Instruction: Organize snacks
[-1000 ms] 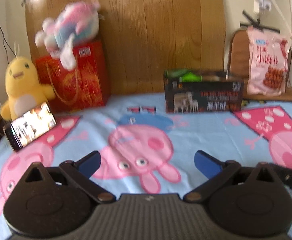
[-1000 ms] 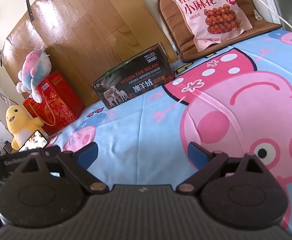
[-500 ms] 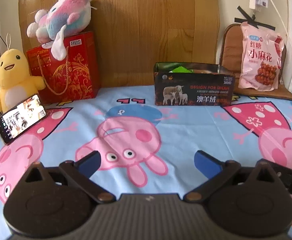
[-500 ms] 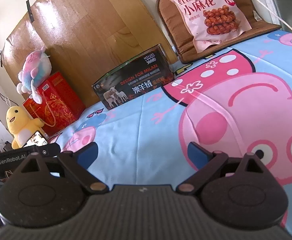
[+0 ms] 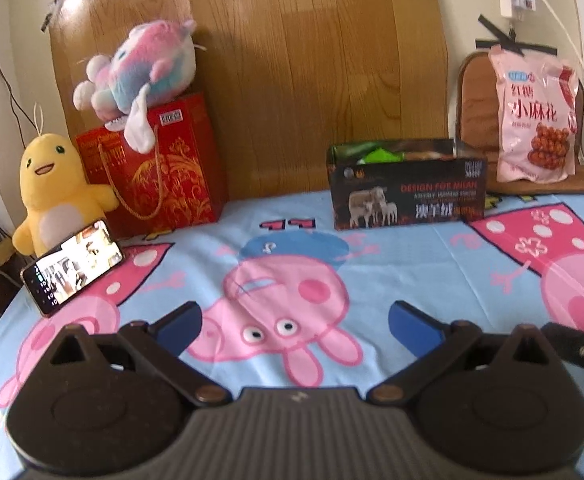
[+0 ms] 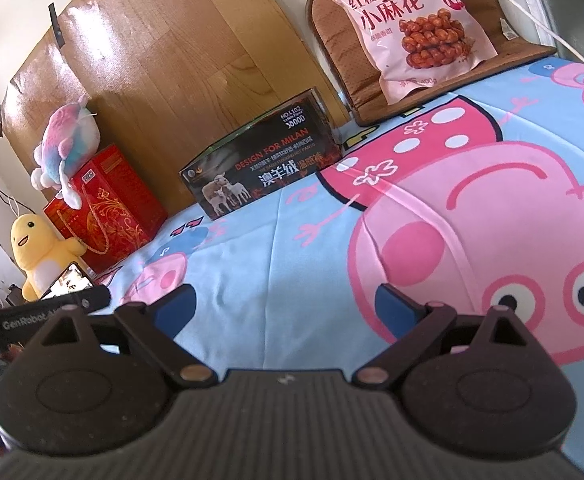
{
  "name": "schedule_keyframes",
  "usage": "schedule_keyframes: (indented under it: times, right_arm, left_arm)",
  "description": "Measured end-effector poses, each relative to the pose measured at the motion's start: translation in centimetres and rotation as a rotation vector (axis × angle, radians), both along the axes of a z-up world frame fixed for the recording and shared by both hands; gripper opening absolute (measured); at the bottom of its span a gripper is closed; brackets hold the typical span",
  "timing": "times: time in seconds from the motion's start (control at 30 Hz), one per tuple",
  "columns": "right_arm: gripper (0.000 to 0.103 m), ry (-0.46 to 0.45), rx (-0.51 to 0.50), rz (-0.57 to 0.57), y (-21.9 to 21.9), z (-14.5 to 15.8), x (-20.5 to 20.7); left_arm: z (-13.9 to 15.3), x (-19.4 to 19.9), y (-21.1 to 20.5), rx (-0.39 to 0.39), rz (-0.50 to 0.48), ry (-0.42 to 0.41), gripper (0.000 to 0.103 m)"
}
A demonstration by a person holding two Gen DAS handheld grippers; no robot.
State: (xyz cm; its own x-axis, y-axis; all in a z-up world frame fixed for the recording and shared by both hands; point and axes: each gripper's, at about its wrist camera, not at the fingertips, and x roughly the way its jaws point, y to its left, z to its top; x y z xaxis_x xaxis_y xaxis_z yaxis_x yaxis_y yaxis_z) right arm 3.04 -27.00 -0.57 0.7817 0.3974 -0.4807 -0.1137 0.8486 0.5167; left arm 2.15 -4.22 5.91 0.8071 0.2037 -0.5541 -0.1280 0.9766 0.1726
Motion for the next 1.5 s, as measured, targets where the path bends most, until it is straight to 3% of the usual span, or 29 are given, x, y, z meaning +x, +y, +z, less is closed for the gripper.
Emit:
schedule_keyframes:
  times: [0.37, 0.83, 1.37, 1.5]
  right_arm:
    - [0.098, -0.005, 0.003, 0.000, -0.1, 0.0, -0.1]
    - [0.098, -0.008, 0.005, 0.004, 0.1, 0.0, -0.3]
    - [0.098, -0.032, -0.003, 0.013, 0.1, 0.4, -0.7]
    - [0.098, -0.035, -0.003, 0.014, 0.1, 0.5, -0.7]
  left_arm:
    - [0.5, -0.5, 0.0, 0.017, 0.023, -0.044, 0.103]
    - [-0.3, -0.3, 0.1, 0.033, 0.039, 0.005, 0.103]
    - [0.6, -1.2, -0.2, 0.054, 0.033, -0.081, 0.103]
    - [0.4, -1.1, -0.2, 0.048, 0.031, -0.065, 0.103]
